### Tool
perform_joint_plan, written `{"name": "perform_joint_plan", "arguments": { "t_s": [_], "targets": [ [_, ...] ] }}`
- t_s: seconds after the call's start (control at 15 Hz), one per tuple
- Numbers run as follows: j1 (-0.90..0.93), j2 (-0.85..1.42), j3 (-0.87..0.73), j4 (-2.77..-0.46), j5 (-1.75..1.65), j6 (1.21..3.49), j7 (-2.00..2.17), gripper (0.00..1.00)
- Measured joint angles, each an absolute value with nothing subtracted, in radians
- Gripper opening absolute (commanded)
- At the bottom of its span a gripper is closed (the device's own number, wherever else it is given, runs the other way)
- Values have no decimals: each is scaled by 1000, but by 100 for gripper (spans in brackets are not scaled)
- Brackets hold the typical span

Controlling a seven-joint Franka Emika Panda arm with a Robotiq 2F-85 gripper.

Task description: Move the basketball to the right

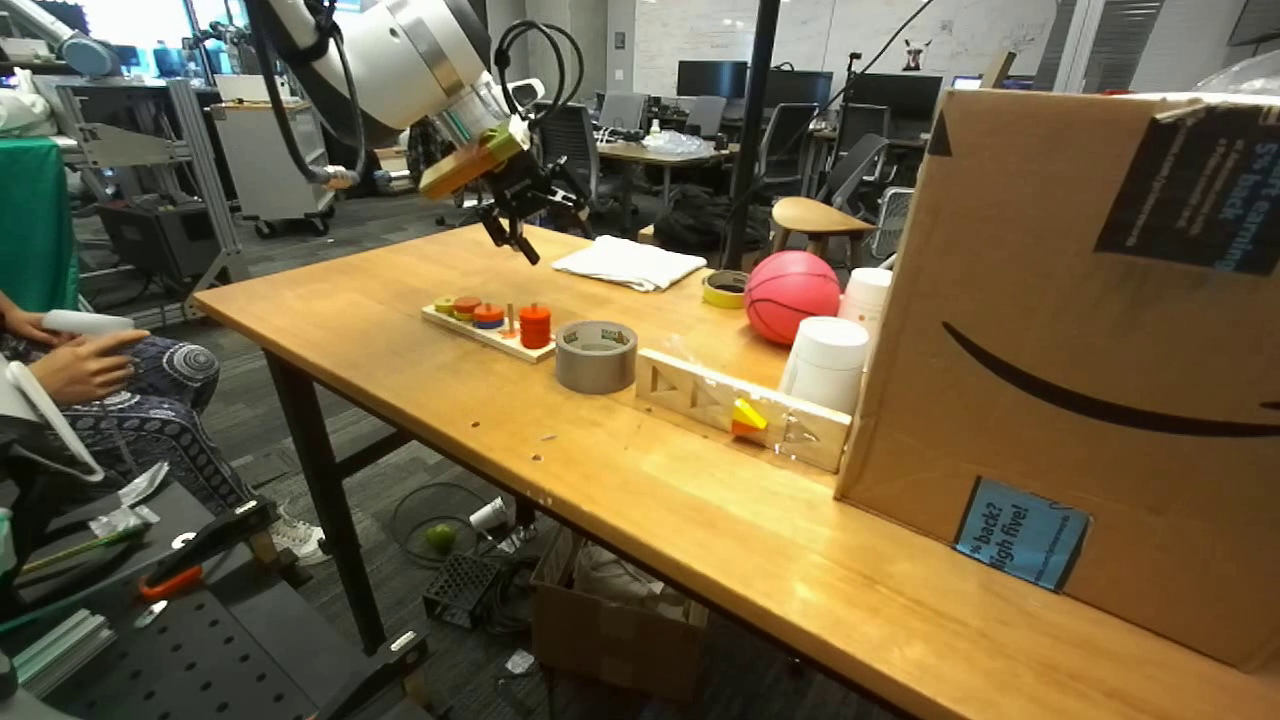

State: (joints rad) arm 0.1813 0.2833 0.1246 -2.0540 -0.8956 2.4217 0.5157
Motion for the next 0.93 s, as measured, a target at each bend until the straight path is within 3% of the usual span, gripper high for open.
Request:
{"name": "perform_joint_plan", "arguments": {
  "t_s": [0.93],
  "targets": [
    [154,583,-28,-1645,-761,2339,330,100]
  ]
}}
